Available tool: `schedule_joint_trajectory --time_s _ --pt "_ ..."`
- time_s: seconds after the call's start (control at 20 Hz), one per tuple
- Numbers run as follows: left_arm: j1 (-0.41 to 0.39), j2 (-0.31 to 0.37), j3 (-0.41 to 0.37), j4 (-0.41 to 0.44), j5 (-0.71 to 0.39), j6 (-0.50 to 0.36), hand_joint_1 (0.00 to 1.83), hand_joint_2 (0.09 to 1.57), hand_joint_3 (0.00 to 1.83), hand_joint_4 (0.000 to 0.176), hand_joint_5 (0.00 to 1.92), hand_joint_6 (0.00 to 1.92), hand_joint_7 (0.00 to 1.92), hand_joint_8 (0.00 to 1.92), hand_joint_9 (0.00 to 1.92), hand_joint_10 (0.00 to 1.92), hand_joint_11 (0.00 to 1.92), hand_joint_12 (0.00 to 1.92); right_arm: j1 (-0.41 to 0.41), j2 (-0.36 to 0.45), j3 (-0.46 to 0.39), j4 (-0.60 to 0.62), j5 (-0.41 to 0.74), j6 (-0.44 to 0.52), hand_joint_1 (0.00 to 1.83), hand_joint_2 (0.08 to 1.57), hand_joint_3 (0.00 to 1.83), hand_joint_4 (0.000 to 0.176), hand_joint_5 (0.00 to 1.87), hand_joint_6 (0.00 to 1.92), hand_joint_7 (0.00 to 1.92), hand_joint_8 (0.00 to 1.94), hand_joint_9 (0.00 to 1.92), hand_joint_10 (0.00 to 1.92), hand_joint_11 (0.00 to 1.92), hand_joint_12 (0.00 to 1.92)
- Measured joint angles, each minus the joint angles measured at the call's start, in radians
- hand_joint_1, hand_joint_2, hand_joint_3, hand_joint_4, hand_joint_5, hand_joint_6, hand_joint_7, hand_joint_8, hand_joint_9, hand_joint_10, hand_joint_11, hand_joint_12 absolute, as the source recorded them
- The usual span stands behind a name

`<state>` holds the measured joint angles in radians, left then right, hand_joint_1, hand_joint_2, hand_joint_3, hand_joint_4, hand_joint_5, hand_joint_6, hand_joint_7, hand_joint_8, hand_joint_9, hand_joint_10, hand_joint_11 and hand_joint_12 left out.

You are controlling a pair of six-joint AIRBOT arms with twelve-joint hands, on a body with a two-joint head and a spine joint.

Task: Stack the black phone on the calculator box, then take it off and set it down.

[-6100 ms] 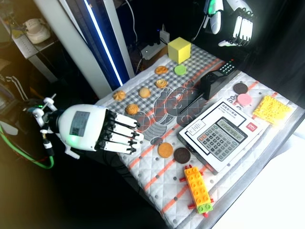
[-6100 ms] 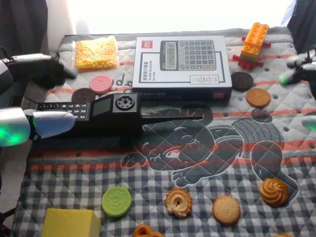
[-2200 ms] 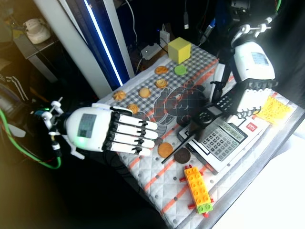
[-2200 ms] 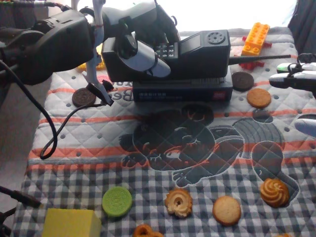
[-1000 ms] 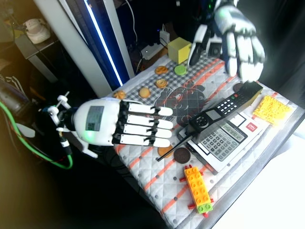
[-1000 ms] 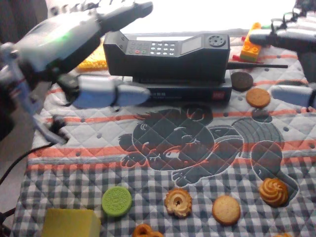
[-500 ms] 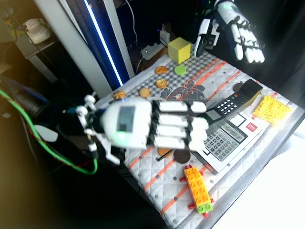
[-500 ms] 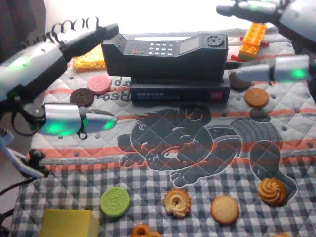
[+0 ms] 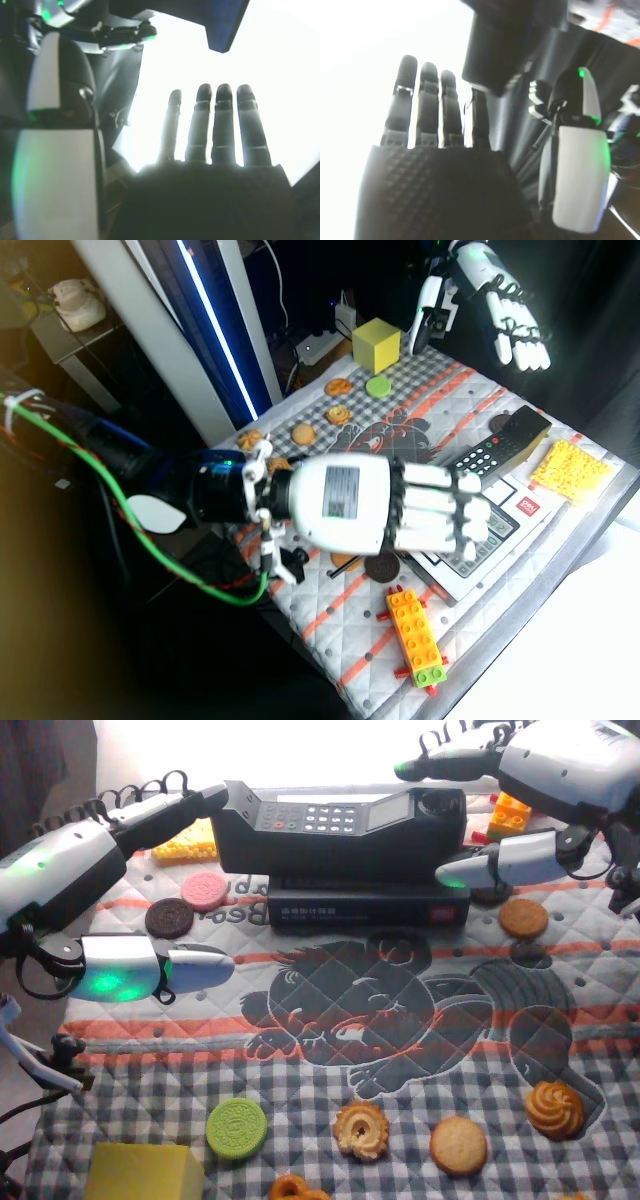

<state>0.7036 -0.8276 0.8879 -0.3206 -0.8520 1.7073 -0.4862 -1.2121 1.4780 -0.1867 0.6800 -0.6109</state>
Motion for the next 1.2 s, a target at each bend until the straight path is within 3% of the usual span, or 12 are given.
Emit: schedule_joint_trajectory --time_s 0.05,0.1,0.45,0.5,0.6,0.65,0.7,0.75,0.8,0.95,1.05,1.2 --pt "0.002 0.000 0.000 -0.001 -0.001 0.000 0.79 0.94 0.00 0.135 0.15 0.00 0.15 0.00 0.11 0.00 0.00 0.27 0.000 -0.007 0.003 0.000 -0.009 0.000 1.20 1.11 0.00 0.000 0.90 0.74 1.12 0.63 1.15 0.08 0.77 1.18" --pt "0.005 -0.001 0.000 -0.001 -0.002 0.000 0.76 0.95 0.01 0.139 0.14 0.00 0.15 0.00 0.11 0.00 0.00 0.27 0.000 -0.014 0.006 0.006 -0.004 0.006 1.24 1.11 0.00 0.000 0.90 0.90 1.12 0.86 1.24 0.08 0.82 1.25" --pt "0.016 -0.006 0.000 -0.015 0.008 0.000 0.77 0.96 0.00 0.131 0.15 0.00 0.17 0.00 0.13 0.01 0.00 0.34 0.011 -0.026 0.007 -0.011 0.002 0.008 1.27 1.10 0.00 0.000 0.93 0.84 1.13 0.93 1.40 0.24 0.98 1.28" --pt "0.018 -0.006 0.000 -0.016 0.006 0.000 0.77 0.96 0.00 0.132 0.16 0.00 0.17 0.00 0.14 0.00 0.00 0.37 0.011 -0.026 0.007 -0.011 0.003 0.009 1.26 1.11 0.00 0.000 0.90 0.88 1.11 0.98 1.35 0.37 0.96 1.32" --pt "0.025 -0.006 0.000 -0.025 0.007 0.000 0.76 0.96 0.00 0.137 0.16 0.00 0.18 0.00 0.15 0.01 0.00 0.42 0.011 -0.026 0.007 -0.011 0.002 0.011 1.13 1.16 0.00 0.000 0.89 1.10 1.23 0.40 1.21 0.75 0.93 1.43" --pt "0.027 -0.006 0.000 -0.029 0.006 0.000 0.74 0.96 0.00 0.127 0.16 0.00 0.18 0.00 0.16 0.01 0.00 0.43 0.011 -0.026 0.007 -0.013 0.002 0.011 1.12 1.17 0.00 0.000 0.88 1.12 1.29 0.25 1.18 0.76 0.88 1.40" --pt "0.031 -0.006 0.000 -0.031 -0.001 0.000 0.73 0.96 0.00 0.135 0.16 0.00 0.18 0.00 0.15 0.00 0.00 0.41 0.014 -0.026 0.007 -0.013 -0.002 0.014 1.13 1.17 0.00 0.000 0.88 1.11 1.32 0.15 1.17 0.72 0.86 1.35" --pt "0.031 -0.006 0.000 -0.032 -0.003 0.000 0.72 0.96 0.00 0.129 0.16 0.00 0.18 0.00 0.16 0.00 0.00 0.44 0.014 -0.025 0.007 -0.016 -0.002 0.031 1.24 1.11 0.00 0.000 0.91 0.93 1.19 0.73 1.17 0.70 0.87 1.36" --pt "0.031 -0.006 0.000 -0.034 -0.005 0.000 0.72 0.96 0.00 0.123 0.16 0.00 0.19 0.00 0.16 0.00 0.00 0.45 0.014 -0.025 0.007 -0.016 0.002 0.058 1.26 1.11 0.00 0.000 0.88 0.92 1.13 0.93 1.19 0.73 0.91 1.37" --pt "0.041 -0.005 -0.008 -0.040 -0.005 -0.001 0.70 0.96 0.00 0.131 0.16 0.00 0.22 0.01 0.19 0.01 0.00 0.48 -0.007 0.011 -0.037 -0.011 0.063 0.089 1.27 1.11 0.00 0.000 0.88 0.97 1.14 0.90 1.26 0.65 1.03 1.23" --pt "0.053 0.007 -0.023 -0.035 -0.017 0.000 0.70 0.96 0.00 0.125 0.16 0.00 0.22 0.00 0.18 0.00 0.00 0.45 -0.036 0.052 -0.071 0.006 0.119 0.089 1.27 1.10 0.00 0.000 0.89 1.00 1.18 0.79 1.29 0.46 1.03 1.07" --pt "0.074 0.032 -0.040 -0.050 -0.045 0.000 0.78 0.95 0.00 0.084 0.17 0.00 0.21 0.00 0.19 0.00 0.00 0.52 -0.100 0.138 -0.124 0.070 0.213 0.089 1.27 1.09 0.00 0.000 0.92 0.93 1.19 0.78 1.31 0.38 0.97 1.07"
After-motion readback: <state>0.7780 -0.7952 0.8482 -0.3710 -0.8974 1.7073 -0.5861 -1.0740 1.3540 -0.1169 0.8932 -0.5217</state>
